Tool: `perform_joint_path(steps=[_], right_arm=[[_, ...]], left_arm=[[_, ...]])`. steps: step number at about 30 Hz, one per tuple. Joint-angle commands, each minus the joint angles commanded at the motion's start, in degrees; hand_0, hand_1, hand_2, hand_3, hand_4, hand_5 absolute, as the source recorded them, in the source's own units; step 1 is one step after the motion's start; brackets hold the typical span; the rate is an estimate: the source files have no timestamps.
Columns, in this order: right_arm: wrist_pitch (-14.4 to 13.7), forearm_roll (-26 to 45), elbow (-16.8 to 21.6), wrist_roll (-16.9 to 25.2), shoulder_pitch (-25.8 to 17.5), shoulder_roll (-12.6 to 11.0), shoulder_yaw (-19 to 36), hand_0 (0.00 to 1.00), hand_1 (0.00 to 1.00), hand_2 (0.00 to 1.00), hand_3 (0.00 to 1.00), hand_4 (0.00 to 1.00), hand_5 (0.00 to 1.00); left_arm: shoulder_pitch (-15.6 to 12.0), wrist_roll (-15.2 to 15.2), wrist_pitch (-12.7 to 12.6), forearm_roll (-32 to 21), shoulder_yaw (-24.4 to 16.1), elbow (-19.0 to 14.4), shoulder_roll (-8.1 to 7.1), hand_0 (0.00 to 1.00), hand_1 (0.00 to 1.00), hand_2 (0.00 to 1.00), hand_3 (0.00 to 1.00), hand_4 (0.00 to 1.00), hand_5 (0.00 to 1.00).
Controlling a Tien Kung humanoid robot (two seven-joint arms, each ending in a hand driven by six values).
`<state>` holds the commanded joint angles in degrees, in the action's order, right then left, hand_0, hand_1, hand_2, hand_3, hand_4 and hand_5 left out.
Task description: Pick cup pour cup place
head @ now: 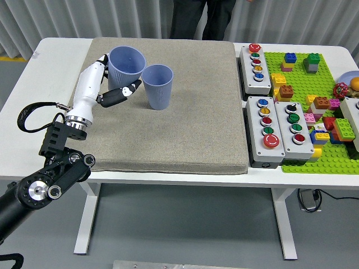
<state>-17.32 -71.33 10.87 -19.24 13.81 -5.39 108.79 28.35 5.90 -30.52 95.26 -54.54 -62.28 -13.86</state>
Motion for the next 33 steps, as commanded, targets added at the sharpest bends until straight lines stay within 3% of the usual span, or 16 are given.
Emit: perform_joint_path(steps=[14, 33], right_arm=[[-0.22, 0.39, -0.03, 0.04, 0.4, -0.06, -0.2, 0.677, 0.621, 0.573, 0.562, 0.002, 0.185], [-0.1, -0.05, -0.07, -0.05, 0.12, -0.09, -0.03, 0.676, 0.621, 0.573, 0.563, 0.002, 0.185]], left_arm=[[3.56, -3.24, 2.16, 8.99, 1.15, 2.25, -1.09, 0.4, 0.466, 0.599, 0.599, 0.711, 0.267], [7.23, -6.82, 4.13, 19.69, 2.75, 6.3, -1.41, 0.384, 0.463, 0.592, 0.591, 0.719, 0.269]])
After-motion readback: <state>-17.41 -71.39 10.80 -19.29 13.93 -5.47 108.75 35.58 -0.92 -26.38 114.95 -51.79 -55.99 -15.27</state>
